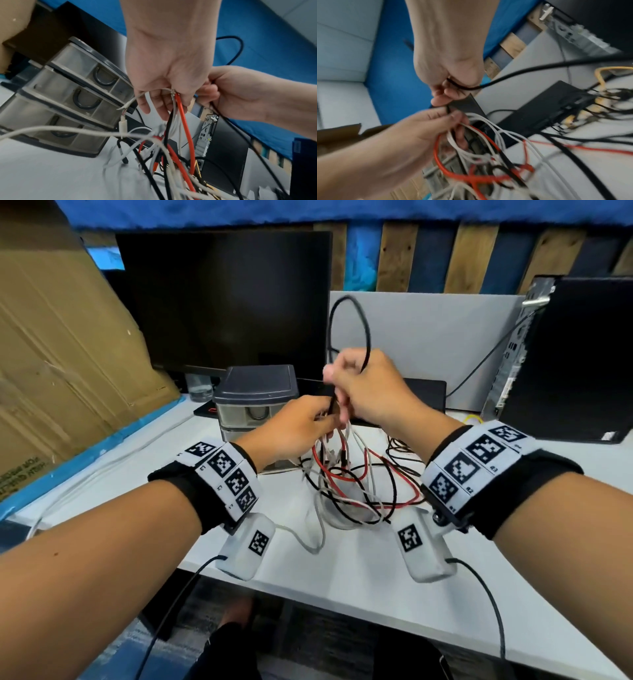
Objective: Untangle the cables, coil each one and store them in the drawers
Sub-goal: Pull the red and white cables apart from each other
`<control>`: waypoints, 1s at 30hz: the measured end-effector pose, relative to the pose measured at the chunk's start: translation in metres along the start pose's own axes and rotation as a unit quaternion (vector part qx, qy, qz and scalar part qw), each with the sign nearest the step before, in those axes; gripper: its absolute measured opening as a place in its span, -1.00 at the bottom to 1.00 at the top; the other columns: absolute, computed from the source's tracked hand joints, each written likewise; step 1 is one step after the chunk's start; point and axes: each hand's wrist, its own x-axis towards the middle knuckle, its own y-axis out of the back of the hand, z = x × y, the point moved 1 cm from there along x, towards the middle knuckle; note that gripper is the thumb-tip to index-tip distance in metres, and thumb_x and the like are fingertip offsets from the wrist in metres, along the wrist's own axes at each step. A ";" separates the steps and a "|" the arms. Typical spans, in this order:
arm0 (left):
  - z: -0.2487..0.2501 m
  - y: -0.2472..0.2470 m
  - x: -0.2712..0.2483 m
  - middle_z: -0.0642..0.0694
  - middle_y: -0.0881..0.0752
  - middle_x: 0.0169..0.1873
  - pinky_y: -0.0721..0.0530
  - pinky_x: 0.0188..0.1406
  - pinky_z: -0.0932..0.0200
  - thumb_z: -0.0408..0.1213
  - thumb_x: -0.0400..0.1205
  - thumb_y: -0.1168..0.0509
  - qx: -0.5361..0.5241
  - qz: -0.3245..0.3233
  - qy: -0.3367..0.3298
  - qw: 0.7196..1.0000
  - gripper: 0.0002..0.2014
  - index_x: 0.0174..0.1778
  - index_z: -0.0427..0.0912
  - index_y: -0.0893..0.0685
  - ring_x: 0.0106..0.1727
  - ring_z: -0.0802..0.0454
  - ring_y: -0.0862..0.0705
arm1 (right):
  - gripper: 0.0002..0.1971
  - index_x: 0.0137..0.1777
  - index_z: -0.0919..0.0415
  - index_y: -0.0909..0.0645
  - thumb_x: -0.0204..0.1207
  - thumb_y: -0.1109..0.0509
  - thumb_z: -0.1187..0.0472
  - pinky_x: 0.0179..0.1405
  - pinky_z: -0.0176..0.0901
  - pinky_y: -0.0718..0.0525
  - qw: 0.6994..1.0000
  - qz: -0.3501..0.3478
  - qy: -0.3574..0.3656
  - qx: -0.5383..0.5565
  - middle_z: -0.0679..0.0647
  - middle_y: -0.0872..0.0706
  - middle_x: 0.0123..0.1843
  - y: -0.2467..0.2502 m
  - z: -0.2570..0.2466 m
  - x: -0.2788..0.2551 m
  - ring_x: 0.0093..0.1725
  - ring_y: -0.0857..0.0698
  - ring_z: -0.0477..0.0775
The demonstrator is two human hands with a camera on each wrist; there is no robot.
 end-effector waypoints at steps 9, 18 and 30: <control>-0.026 -0.009 -0.005 -0.22 -0.74 -0.16 -0.55 -0.16 0.06 -0.08 0.78 -0.33 0.056 -0.104 0.042 0.992 -0.69 -0.09 -0.26 -0.72 -0.22 0.05 -0.59 | -0.80 -0.07 0.15 -0.44 0.81 -0.09 0.22 -0.63 -0.20 -0.49 0.923 0.325 0.130 0.158 0.13 -0.70 -0.40 0.058 -0.038 0.025 -0.47 -0.78 0.19; -0.019 -0.006 -0.010 -0.06 -0.71 -0.22 -0.60 -0.21 0.09 -0.11 0.84 -0.20 0.050 -0.096 0.048 0.993 -0.70 -0.05 -0.08 -0.79 -0.22 -0.01 -0.66 | -0.77 0.03 -0.06 -0.49 0.66 -0.31 0.35 -0.18 -0.13 -0.71 0.977 0.213 0.002 0.022 0.10 -0.79 -0.01 0.064 0.027 0.017 -0.14 -0.78 0.02; -0.018 -0.006 -0.012 -0.05 -0.73 -0.24 -0.61 -0.21 0.13 -0.15 0.81 -0.26 0.043 -0.064 0.056 0.995 -0.78 -0.02 -0.10 -0.77 -0.28 0.04 -0.66 | -0.91 0.06 0.22 -0.64 0.64 -0.38 0.38 -0.14 -0.28 -0.58 0.967 -0.041 0.077 -0.239 0.03 -0.70 -0.15 0.021 0.036 -0.008 -0.21 -0.62 0.00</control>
